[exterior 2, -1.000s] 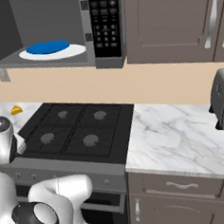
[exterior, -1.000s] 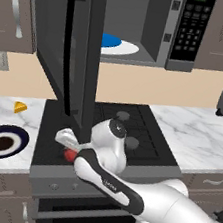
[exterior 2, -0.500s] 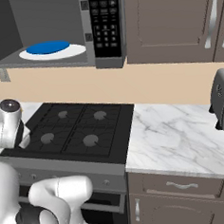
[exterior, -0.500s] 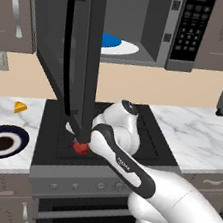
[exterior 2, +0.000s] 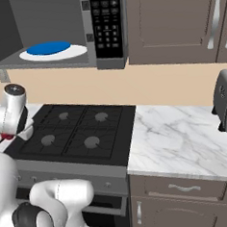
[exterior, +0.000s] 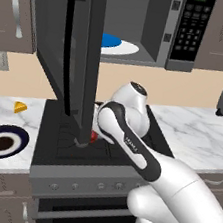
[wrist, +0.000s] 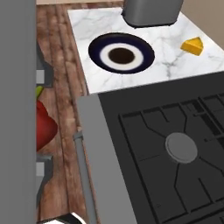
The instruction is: Pick the bell pepper from the counter and place it in the microwave. Then turn on the microwave.
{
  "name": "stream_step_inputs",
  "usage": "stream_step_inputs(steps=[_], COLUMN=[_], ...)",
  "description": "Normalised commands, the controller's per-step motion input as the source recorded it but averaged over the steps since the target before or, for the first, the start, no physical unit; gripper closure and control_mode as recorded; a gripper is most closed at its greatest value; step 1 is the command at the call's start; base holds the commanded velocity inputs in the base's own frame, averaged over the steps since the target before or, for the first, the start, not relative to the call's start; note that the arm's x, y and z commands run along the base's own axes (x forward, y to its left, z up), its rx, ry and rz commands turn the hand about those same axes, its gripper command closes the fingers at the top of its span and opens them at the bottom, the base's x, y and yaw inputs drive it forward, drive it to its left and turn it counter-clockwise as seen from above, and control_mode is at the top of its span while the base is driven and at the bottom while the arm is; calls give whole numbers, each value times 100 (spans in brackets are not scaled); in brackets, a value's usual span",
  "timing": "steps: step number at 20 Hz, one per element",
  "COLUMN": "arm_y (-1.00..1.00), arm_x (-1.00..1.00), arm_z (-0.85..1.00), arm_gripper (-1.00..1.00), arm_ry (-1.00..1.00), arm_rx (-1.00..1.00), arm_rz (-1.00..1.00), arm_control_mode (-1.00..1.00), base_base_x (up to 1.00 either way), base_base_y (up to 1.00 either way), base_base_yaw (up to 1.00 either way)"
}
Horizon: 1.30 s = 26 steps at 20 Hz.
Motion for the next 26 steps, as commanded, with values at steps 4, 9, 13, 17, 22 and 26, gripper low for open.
stream_step_inputs(steps=[4,9,13,17,22,26], arm_y=[-15,-17,-18,-19,-14,-10], arm_x=[2,0,2,5,9,9], arm_z=[25,24,23,31,39,46], arm_gripper=[100,100,100,100,100,100], arm_ry=[-4,-18,-23,-15,0,0], arm_rx=[-2,-4,-4,-1,0,0], arm_rz=[0,0,0,0,0,0], arm_control_mode=[-100,-100,-100,-100,-100,-100], base_base_x=[0,0,0,0,0,0], base_base_y=[0,0,0,0,0,0], base_base_yaw=[0,0,0,0,0,0])
